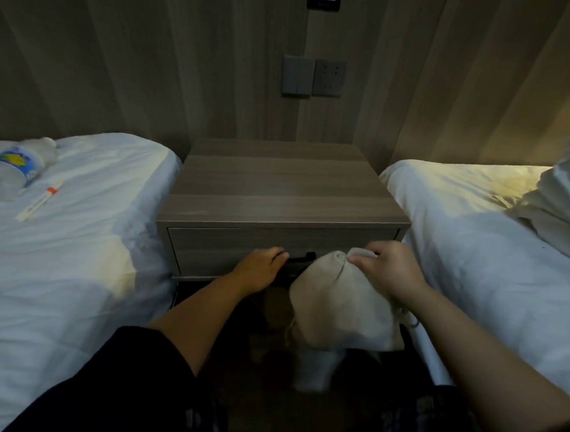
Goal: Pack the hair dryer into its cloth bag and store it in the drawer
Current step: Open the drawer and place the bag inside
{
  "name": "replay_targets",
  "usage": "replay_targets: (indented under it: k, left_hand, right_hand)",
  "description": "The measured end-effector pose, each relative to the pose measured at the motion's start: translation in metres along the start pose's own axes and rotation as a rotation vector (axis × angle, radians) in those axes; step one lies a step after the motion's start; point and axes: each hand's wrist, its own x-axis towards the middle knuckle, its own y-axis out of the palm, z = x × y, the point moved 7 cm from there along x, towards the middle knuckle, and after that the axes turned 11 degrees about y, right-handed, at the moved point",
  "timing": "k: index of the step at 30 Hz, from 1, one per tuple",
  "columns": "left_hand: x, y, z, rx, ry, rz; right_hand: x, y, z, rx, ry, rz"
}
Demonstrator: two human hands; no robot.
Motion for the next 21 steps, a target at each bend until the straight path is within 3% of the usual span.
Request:
replay_targets:
  k: [5, 12, 14, 16, 18, 19, 21]
  left_hand:
    - [0.009, -0.012, -0.004, -0.074, -0.134, -0.011]
    - [-0.008, -0.010, -0.019, 0.133, 0.065, 0.047]
    - [-0.018, -0.020, -0.032, 0.248, 0.238, -0.074]
    - [-0.028, -0.047, -0.047, 0.325, 0.424, -0.356]
    - [-0.031, -0.071, -0.054, 0.374, 0.451, -0.504]
    - [-0.027, -0.079, -0.050, 0.357, 0.391, -0.471]
    - [-0.013, -0.075, -0.033, 0.265, 0.213, -0.248]
  right_hand:
    - [0.004, 0.001, 0.003, 0.012, 0.022, 0.015]
    - [0.004, -0.001, 0.008, 0.029, 0.029, 0.031]
    - [0.002, -0.003, 0.014, 0.050, 0.012, 0.043]
    - [0.002, -0.005, 0.020, 0.059, 0.005, 0.055]
    - [0.004, -0.005, 0.023, 0.060, -0.005, 0.066]
    - [0.005, -0.006, 0.026, 0.066, -0.010, 0.069]
    - [0.006, -0.010, 0.032, 0.084, -0.035, 0.068]
